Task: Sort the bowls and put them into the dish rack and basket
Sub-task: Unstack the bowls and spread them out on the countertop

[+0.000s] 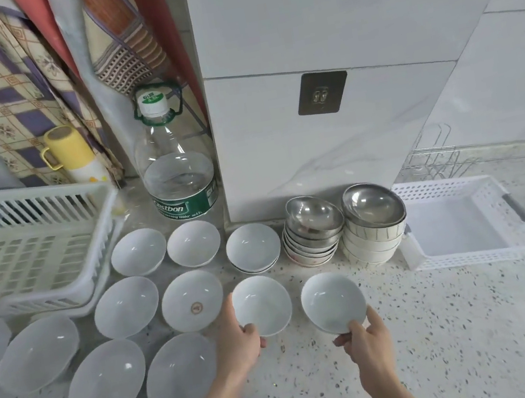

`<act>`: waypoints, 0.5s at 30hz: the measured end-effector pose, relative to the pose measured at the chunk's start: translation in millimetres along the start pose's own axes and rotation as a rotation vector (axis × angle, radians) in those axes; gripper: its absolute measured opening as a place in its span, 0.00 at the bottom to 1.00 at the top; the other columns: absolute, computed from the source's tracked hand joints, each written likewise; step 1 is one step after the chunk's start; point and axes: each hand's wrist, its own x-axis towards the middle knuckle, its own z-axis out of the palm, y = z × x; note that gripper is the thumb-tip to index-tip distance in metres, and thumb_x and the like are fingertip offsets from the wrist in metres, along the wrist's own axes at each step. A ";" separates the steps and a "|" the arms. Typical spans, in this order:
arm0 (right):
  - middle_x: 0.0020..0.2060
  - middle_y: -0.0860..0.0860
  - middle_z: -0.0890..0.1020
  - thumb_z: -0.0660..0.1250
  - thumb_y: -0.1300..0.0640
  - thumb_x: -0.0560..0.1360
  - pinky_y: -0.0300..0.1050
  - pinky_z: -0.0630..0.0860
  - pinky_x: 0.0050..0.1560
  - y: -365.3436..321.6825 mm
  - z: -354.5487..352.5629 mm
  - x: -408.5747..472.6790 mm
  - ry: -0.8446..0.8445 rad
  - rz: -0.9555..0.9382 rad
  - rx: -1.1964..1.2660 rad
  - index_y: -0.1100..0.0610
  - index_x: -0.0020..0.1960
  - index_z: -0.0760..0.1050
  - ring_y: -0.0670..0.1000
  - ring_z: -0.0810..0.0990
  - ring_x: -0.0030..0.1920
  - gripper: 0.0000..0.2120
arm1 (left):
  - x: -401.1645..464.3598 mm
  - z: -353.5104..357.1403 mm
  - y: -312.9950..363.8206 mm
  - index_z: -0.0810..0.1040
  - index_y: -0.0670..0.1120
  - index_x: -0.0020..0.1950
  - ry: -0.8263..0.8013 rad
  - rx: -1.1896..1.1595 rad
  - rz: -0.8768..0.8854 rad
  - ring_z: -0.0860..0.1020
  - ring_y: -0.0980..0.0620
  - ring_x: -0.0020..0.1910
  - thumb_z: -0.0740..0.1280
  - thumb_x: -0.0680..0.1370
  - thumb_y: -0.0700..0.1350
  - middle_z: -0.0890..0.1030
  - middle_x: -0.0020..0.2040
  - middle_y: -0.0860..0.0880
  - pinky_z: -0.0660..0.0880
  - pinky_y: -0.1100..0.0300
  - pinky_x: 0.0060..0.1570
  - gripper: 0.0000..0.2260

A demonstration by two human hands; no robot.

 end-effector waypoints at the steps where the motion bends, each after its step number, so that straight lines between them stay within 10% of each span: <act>1: 0.29 0.62 0.82 0.57 0.66 0.74 0.40 0.69 0.26 -0.7 -1.4 3.2 -0.025 -0.005 -0.008 0.45 0.61 0.69 0.44 0.73 0.21 0.22 | 0.9 3.0 -0.7 0.60 0.57 0.74 0.016 0.002 -0.009 0.83 0.53 0.29 0.56 0.76 0.32 0.76 0.58 0.48 0.73 0.61 0.27 0.31; 15: 0.37 0.64 0.81 0.55 0.69 0.74 0.35 0.67 0.20 -4.5 2.9 15.7 -0.160 -0.019 -0.008 0.46 0.61 0.70 0.44 0.73 0.20 0.24 | -2.7 13.0 -6.9 0.51 0.58 0.79 0.144 -0.034 -0.058 0.84 0.50 0.39 0.55 0.82 0.36 0.70 0.67 0.42 0.71 0.67 0.23 0.30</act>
